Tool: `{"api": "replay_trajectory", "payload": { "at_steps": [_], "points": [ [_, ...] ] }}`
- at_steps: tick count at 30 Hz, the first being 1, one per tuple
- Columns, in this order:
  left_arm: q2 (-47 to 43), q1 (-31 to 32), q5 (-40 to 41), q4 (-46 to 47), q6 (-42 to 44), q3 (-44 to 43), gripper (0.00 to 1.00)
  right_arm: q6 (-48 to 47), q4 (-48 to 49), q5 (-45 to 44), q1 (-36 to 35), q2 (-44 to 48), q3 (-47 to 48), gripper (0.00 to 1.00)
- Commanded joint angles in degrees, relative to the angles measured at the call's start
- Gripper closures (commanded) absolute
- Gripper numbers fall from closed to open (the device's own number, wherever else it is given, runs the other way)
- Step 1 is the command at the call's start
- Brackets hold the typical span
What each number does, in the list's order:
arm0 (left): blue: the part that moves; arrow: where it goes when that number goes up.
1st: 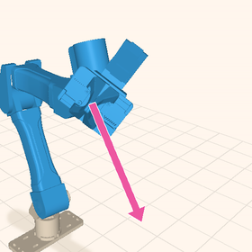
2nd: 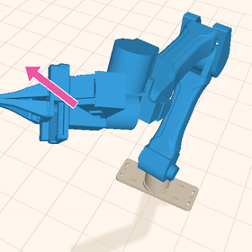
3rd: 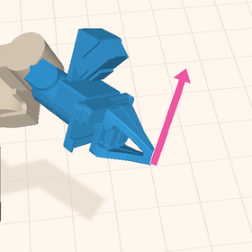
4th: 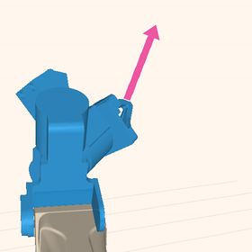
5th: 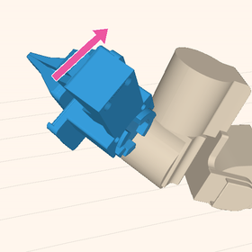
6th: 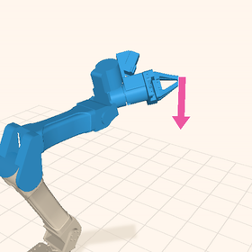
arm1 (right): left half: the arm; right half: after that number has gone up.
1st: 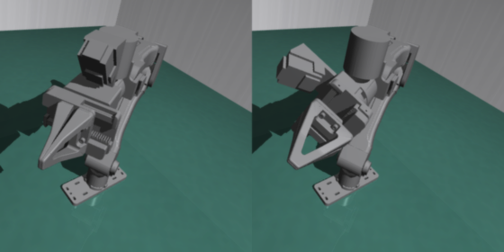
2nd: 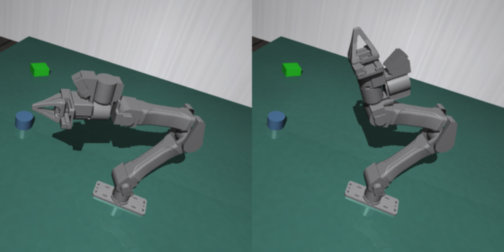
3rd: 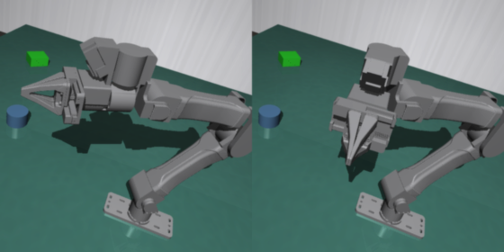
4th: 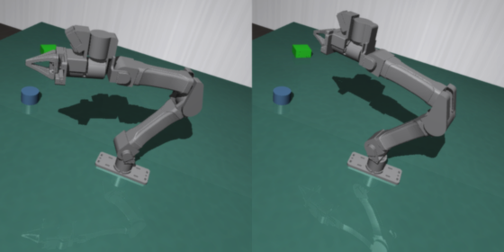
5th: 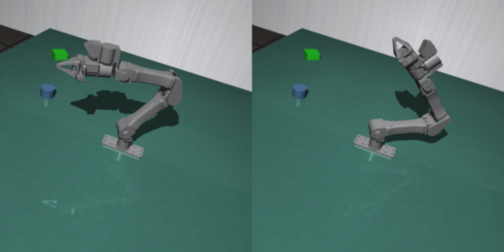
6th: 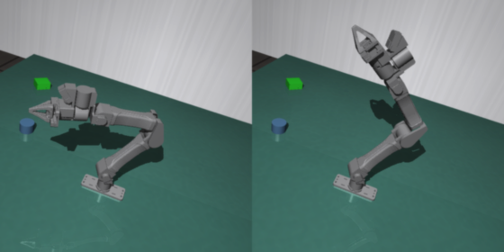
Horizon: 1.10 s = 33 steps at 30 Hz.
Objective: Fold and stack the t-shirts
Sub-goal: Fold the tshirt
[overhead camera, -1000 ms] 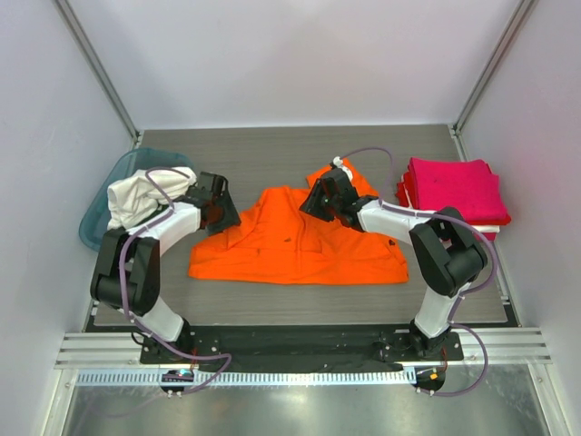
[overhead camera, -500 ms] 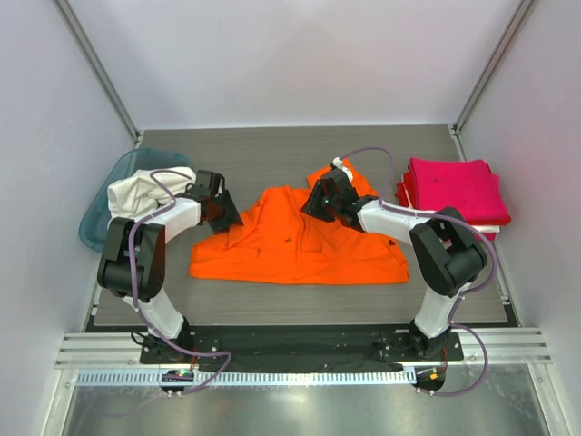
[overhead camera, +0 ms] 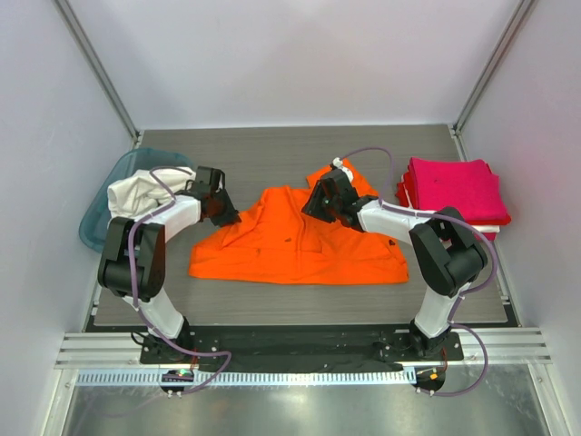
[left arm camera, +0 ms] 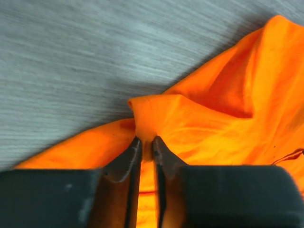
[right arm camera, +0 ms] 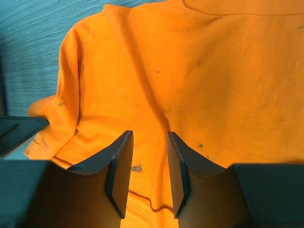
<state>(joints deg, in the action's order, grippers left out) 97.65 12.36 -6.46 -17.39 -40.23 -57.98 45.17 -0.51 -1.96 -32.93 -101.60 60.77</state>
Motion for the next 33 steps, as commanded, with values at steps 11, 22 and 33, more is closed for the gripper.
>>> {"api": "replay_trajectory", "payload": {
  "at_steps": [11, 22, 33],
  "points": [
    [-1.58, -3.74, 13.22, -3.89, 6.04, -10.4, 1.0, -4.82, -4.23, -1.47, 3.92, 2.11, 6.37, 0.6],
    [6.76, -5.68, 18.94, 0.25, 7.0, -17.78, 0.98, -12.82, -15.48, -6.91, 11.74, -11.14, 28.41, 0.56],
    [11.69, -6.82, 25.18, 1.13, 6.83, -19.19, 0.97, -22.57, -22.24, -11.4, 16.23, -27.76, 48.55, 0.54]
  ]
}}
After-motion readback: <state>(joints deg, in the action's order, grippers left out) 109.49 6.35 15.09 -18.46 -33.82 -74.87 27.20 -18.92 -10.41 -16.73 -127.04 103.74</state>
